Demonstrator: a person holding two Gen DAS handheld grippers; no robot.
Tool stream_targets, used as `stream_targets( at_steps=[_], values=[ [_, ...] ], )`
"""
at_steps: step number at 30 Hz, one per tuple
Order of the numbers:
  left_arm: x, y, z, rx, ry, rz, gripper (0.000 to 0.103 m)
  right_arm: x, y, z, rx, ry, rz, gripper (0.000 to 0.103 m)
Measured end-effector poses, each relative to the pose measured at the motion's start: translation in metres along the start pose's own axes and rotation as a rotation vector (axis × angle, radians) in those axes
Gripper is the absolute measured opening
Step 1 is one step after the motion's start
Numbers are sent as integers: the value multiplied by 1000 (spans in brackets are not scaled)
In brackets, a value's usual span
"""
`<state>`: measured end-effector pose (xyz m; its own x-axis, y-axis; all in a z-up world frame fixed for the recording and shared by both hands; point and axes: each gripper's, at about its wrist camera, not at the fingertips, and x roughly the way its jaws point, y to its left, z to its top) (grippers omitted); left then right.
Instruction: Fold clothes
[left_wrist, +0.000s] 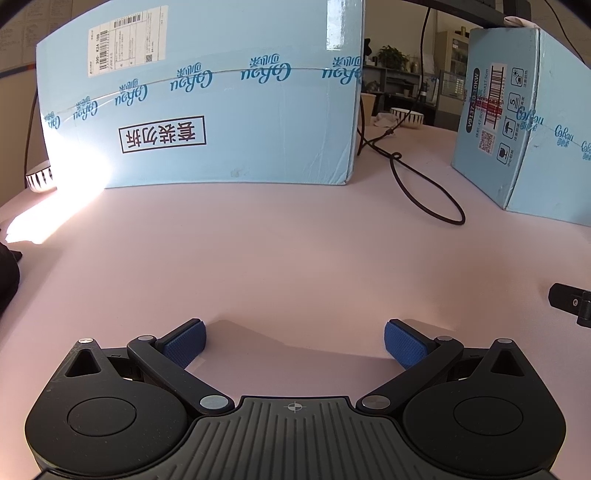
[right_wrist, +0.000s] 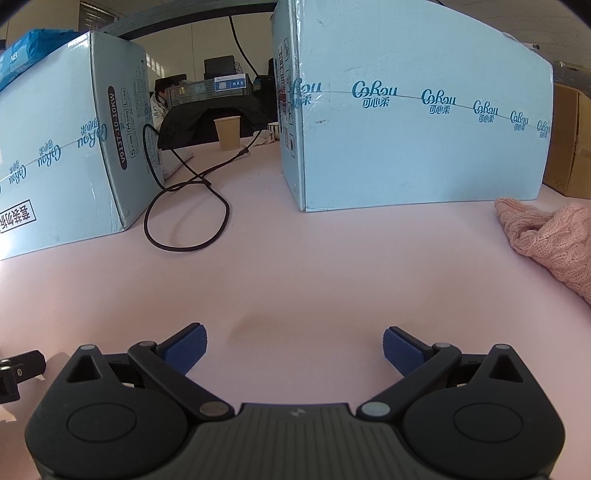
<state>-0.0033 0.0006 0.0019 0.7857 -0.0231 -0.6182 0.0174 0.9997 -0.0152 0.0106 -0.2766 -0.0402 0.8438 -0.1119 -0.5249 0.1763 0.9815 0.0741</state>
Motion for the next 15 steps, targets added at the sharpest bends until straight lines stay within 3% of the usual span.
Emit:
stream_targets(
  at_steps=[4,7,9,10,12,15],
  values=[
    [-3,1,0,3,-9,-46,103,-29,-4,-2,-16,-207,-72,103],
    [-7,0,-1,19,-12,-122,103,-52,-7,-12,-84,-438,-190,103],
    [-8,-3,-2,31,-10,-134,103,-68,-14,-19,-71,-618,-313,103],
    [-8,-4,-2,36,-9,-136,103,-73,-18,-19,-51,-667,-358,103],
    [-8,-4,-2,35,-8,-140,103,-81,-27,-19,-6,-741,-438,103],
    [-8,-4,-3,36,-6,-156,103,-88,-58,-5,139,-709,-493,103]
  ],
)
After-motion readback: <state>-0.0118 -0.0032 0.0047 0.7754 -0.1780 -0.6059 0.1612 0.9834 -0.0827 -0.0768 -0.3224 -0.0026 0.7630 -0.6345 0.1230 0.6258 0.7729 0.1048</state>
